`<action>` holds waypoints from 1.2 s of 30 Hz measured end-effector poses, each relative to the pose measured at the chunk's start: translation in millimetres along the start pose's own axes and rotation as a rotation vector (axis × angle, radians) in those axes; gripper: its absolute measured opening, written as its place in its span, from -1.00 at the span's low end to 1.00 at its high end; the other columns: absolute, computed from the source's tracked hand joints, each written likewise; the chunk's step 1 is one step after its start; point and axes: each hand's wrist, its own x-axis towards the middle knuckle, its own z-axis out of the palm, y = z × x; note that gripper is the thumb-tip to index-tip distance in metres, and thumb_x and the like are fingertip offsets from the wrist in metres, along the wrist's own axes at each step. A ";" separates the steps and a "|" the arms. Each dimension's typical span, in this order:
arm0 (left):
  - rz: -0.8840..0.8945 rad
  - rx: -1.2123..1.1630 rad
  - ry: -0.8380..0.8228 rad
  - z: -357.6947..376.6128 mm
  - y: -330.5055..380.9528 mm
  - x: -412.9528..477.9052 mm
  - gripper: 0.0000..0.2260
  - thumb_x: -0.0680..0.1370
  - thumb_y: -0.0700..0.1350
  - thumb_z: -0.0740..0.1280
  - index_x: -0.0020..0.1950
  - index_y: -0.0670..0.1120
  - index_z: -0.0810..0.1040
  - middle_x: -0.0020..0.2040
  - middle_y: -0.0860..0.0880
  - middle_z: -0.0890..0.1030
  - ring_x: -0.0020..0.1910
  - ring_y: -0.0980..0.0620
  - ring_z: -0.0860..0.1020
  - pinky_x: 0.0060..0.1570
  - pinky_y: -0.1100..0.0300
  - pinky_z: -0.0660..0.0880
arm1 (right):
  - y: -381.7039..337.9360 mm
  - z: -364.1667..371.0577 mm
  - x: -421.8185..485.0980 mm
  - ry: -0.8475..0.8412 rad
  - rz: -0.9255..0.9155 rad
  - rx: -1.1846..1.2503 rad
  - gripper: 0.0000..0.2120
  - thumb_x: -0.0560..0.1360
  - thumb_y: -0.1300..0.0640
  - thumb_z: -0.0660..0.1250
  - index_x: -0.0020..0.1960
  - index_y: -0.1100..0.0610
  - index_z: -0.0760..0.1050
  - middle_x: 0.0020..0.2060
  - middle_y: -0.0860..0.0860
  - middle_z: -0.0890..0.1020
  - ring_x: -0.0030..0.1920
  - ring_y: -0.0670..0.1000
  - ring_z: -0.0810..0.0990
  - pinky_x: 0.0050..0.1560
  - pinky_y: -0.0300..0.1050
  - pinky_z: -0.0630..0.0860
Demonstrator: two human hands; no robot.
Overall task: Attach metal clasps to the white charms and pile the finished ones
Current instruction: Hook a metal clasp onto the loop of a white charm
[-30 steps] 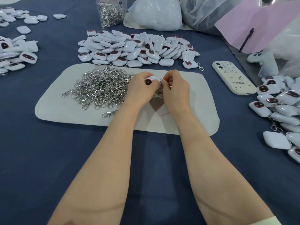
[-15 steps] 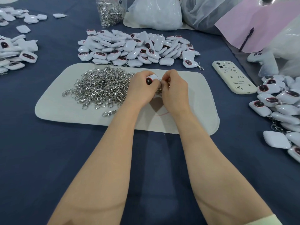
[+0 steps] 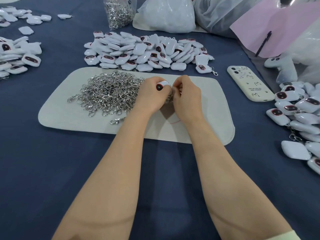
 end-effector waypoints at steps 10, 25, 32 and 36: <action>0.065 0.047 0.057 2.0 -4.6 0.3 -0.74 0.55 -0.24 0.20 0.18 0.00 0.54 -0.17 -0.05 0.59 -0.15 -0.12 0.64 -0.07 -0.03 0.59 | 0.6 -1.5 0.4 0.084 0.051 0.106 -0.91 0.54 0.32 0.20 -0.04 0.16 0.41 -0.22 -0.02 0.52 -0.17 -0.01 0.48 -0.11 -0.17 0.42; 0.207 0.330 0.132 11.4 -2.8 -1.9 -0.89 0.56 -0.20 0.23 0.01 -0.18 0.54 0.20 -0.12 0.42 0.06 -0.10 0.50 0.09 0.04 0.44 | -1.0 -0.8 -1.8 0.030 -0.024 0.143 -0.93 0.52 0.31 0.23 -0.03 0.18 0.44 -0.21 -0.04 0.53 -0.18 -0.04 0.48 -0.10 -0.19 0.46; 0.203 0.227 0.192 16.2 -2.6 -2.0 -0.89 0.56 -0.23 0.24 0.01 -0.21 0.54 0.12 -0.14 0.45 -0.02 -0.02 0.47 0.01 0.16 0.42 | 0.9 -2.5 1.2 0.029 0.064 0.235 -0.93 0.51 0.26 0.28 -0.06 0.12 0.43 -0.23 -0.11 0.52 -0.23 -0.22 0.48 -0.19 -0.49 0.39; 0.204 0.182 0.231 18.1 -3.1 -1.8 -0.90 0.56 -0.24 0.24 -0.01 -0.21 0.54 0.08 -0.10 0.44 -0.10 0.09 0.39 -0.07 0.32 0.33 | 0.9 -2.3 2.8 0.033 0.123 0.298 -0.92 0.50 0.23 0.31 -0.12 0.09 0.43 -0.28 -0.13 0.54 -0.23 -0.14 0.53 -0.16 -0.32 0.48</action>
